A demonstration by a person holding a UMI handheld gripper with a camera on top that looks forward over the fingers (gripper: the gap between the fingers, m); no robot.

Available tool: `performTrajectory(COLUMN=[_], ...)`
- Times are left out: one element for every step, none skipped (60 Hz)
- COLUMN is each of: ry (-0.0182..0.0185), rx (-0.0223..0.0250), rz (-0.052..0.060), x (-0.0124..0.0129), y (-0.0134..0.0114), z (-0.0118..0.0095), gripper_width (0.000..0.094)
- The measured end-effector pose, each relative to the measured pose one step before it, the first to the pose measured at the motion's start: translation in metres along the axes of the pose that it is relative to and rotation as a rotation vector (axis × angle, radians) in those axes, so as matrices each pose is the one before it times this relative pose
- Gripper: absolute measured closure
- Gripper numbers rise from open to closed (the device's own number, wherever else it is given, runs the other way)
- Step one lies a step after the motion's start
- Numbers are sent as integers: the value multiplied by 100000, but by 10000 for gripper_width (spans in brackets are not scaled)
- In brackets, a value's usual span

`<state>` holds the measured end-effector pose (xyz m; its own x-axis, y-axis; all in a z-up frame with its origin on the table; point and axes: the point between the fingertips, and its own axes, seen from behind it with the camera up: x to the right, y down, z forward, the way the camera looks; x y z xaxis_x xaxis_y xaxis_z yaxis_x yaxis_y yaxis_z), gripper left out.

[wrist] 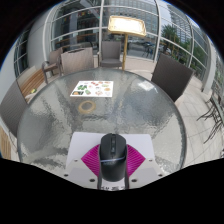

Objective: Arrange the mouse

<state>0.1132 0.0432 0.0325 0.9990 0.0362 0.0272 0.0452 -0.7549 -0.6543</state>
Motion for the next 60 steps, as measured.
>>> performTrajectory(ry=[-633, -324, 107, 242, 44, -212, -499, -349, 0, -129, -374, -378, -256, -224, -207, -171, -84, 60, -51, -210, -365, -403, -375, -206, -356, -310, -409, -280, 289, 1002, 1117, 1271, 1131, 484, 577, 343, -147, -381, -398, -577, -407, -146, 159, 307, 714, -27, 227, 56, -123, -247, -404, -573, -434, -846, -818, -662, -410, -69, 269, 56], rx=[-1539, -179, -923, -799, -677, -747, -1340, -556, 2947, 1178, -258, -570, 1073, 387, -265, 626, 38, 331, -33, -13, 8, -260, -38, -191, -369, -434, -356, -408, -621, -795, -663, -428, -294, 167, 250, 645, 903, 706, 952, 1173, 1147, 1036, 869, 695, 485, 391, 472, 492, 552, 540, 471, 464, 590, 603, 642, 636, 756, 889, 850, 680], rz=[122, 285, 247, 103, -102, -183, -78, 219, 1410, 1707, 1183, 305, 37, -94, -361, -473, -108, -273, 16, 354, 546, 521, 275, 46, -157, -306, -362, -602, -825, -1100, -1229, -1220, -1120, -576, -418, -103, 198, 217, 497, 639, 527, 413, 260, 196, 57, 2, 51, 38, 50, 196, 350, 412, 293, 215, 167, 183, 171, 132, 82, 69], x=[-524, 129, 45, 73, 3, -55, -214, -85, 55, -8, -31, -61, -89, -88, -20, -6, 89, 53, 25, 2, -16, -20, -19, -12, -84, -114, -142, -113, 35, 197, 199, 193, 163, -71, 15, -49, -184, -164, -243, -279, -260, -175, -121, -76, -322, 76, -105, -170, -232, -283, -324, -369, -436, -441, -420, -392, -302, -196, -350, -190], y=[857, 934, 646, 620, 591, 577, 227, 684, -426, 36, 327, -211, -56, 16, 136, -120, -176, 55, 75, 40, 37, 59, -24, 35, 51, 4, -7, 2, 60, 117, 67, -264, -17, 64, -142, -225, -262, -317, -271, -302, -307, -275, -239, -174, -376, -63, -123, -90, -114, -77, -38, -25, 18, -129, -40, -5, -68, -70, 138, 13], z=[965, -99, 346, 309, 268, 225, 460, -210, -95, 20, -55, 142, -17, 41, 21, 6, 9, 58, 57, 37, 56, 15, 33, 2, 8, -66, -30, -52, -39, -30, -80, -323, -172, -300, -318, -357, -449, -448, -647, -519, -572, -556, -587, -621, -642, -830, -616, -656, -662, -669, -696, -722, -936, -680, -707, -717, -697, -608, -798, -606], gripper_width=[626, 626, 626, 626, 626, 627, 626, 619, 621, 622, 618, 592, 588, 586, 559, 554, 537, 522, 511, 499, 488, 478, 467, 456, 445, 422, 382, 330, 274, 229, 198, 177, 162, 152, 147, 146, 144, 145, 144, 143, 140, 138, 134, 135, 136, 136, 137, 139, 139, 140, 145, 147, 147, 148, 148, 146, 142, 138, 132, 133])
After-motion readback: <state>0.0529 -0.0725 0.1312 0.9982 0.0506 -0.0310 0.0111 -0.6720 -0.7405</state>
